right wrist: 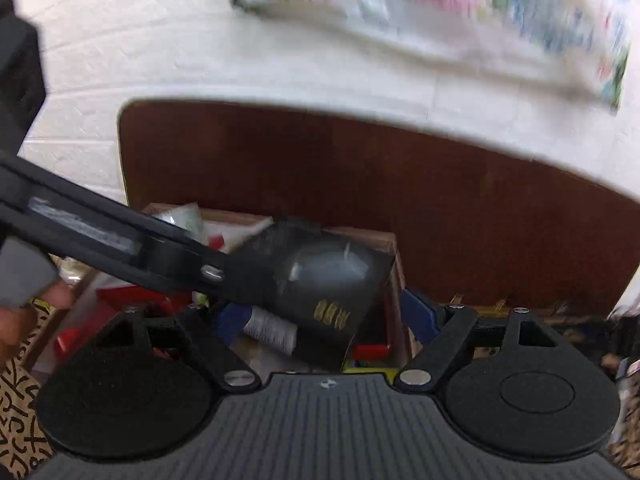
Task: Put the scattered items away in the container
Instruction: 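Carry the black box into the cardboard box and open the left tool, then withdraw the left tool from the cardboard box toward the yellow box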
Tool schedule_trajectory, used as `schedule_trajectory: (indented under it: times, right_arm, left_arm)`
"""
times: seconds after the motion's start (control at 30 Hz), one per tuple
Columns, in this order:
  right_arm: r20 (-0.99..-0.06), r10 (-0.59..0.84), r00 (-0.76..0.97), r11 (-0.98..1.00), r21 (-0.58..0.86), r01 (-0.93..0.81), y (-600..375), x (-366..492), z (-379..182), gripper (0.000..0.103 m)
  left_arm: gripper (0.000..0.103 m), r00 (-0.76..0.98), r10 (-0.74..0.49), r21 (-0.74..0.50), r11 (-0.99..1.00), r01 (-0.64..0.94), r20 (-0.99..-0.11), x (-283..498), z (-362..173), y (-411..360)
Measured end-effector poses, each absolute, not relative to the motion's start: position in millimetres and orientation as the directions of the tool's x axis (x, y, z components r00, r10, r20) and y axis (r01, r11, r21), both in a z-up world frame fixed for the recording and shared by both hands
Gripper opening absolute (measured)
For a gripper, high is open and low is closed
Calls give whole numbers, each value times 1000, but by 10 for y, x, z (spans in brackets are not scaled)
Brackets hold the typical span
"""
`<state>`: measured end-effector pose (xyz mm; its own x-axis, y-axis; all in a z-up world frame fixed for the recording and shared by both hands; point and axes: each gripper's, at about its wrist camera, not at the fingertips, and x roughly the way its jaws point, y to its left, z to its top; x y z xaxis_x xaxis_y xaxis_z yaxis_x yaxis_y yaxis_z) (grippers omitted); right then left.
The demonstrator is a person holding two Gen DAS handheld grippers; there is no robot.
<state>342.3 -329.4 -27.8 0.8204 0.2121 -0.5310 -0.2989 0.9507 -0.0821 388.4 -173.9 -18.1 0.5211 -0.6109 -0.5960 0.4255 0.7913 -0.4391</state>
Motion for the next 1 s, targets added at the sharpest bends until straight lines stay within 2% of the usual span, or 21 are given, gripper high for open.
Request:
schedule_trajectory:
  times: [0.3, 0.4, 0.47, 0.57, 0.83, 1.0]
  right_arm:
    - [-526, 174, 832, 959, -103, -266, -3318, 3627, -440, 74]
    - [-532, 134, 836, 964, -128, -235, -3301, 3711, -476, 73]
    - [-532, 96, 841, 970, -141, -200, -3288, 3759, -496, 73]
    - [-535, 112, 838, 976, -98, -193, -3319, 3777, -503, 75]
    - [-515, 140, 846, 972, -94, -217, -3297, 3414, -413, 94]
    - [-511, 149, 846, 968, -100, -231, -3210, 2926, -310, 98]
  left_arm:
    - [88, 554, -551, -321, 827, 462, -624, 4001, -257, -1807]
    - [91, 580, -517, -304, 851, 428, -630, 4038, -300, -1828]
    - [99, 592, -493, -304, 867, 395, -637, 4056, -322, -1806]
    - [103, 594, -487, -325, 873, 364, -640, 4057, -351, -1720]
    - [103, 592, -472, -306, 880, 364, -654, 3793, -290, -1597]
    - [103, 615, -474, -318, 880, 352, -631, 3266, -234, -1418]
